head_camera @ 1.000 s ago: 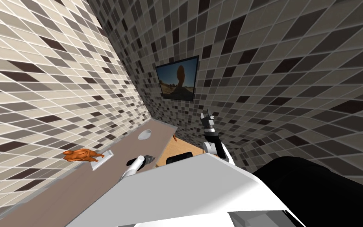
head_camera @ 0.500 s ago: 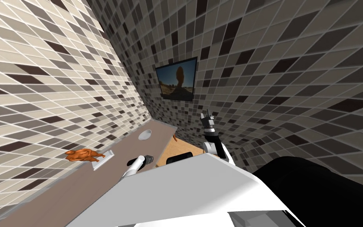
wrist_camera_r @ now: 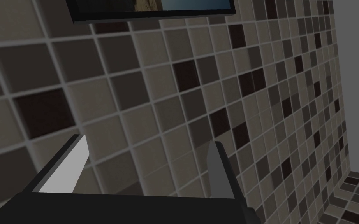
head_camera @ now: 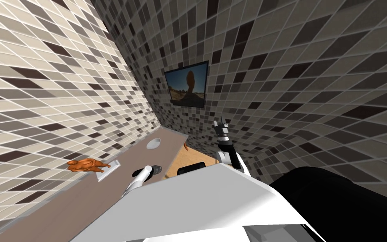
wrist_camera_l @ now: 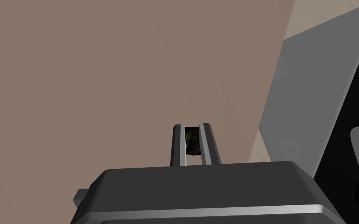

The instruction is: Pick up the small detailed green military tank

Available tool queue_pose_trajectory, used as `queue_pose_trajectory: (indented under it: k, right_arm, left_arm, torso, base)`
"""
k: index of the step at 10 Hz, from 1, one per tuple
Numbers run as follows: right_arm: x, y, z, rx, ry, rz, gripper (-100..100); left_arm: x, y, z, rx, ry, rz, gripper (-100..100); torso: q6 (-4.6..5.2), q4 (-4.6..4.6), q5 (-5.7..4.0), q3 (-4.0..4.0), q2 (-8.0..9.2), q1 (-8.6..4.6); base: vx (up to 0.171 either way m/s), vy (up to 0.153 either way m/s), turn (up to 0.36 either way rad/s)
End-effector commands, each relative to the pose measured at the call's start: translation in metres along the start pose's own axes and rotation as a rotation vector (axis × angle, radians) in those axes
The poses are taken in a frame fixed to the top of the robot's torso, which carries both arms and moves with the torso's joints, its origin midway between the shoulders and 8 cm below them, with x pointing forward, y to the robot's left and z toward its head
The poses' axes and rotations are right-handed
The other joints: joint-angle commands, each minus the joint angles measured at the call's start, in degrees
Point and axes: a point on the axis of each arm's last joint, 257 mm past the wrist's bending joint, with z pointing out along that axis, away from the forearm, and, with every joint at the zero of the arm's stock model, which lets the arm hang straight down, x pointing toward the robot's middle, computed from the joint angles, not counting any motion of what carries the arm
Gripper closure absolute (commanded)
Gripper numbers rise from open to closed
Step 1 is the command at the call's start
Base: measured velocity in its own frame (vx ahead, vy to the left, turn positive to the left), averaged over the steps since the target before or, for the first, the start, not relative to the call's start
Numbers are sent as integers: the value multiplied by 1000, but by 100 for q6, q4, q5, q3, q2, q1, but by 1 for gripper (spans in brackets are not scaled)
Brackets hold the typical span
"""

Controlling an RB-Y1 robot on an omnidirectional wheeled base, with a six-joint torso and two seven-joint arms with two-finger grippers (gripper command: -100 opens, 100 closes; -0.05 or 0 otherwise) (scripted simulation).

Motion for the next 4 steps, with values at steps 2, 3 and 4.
queue_pose_trajectory:
  k: [2, 3, 4]
  right_arm:
    - [0, 0, 0, 0, 0, 0, 0]
    - [0, 0, 0, 0, 0, 0, 0]
    - [0, 0, 0, 0, 0, 0, 0]
  left_arm:
    - [2, -16, -8, 0, -2, -4, 100]
    - [2, -11, -6, 1, -2, -4, 100]
    - [2, -12, -7, 0, -2, -4, 0]
  torso:
    - [0, 1, -1, 1, 1, -1]
    - [1, 1, -2, 1, 0, -3]
    - [0, -1, 2, -3, -6, 6]
  base:
    - [-37, -50, -15]
    - [-15, -24, 0]
    - [0, 0, 0]
